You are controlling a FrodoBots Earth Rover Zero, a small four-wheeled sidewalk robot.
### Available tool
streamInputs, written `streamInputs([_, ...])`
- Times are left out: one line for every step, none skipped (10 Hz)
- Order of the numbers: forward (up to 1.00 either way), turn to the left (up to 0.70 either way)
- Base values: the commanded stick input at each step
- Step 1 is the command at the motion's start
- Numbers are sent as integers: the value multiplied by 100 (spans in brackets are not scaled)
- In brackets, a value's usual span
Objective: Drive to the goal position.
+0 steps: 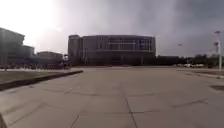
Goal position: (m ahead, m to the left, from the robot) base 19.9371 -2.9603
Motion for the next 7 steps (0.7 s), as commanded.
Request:
streamInputs([98,-4])
streamInputs([98,-15])
streamInputs([98,0])
streamInputs([98,0])
streamInputs([98,0])
streamInputs([98,0])
streamInputs([98,0])
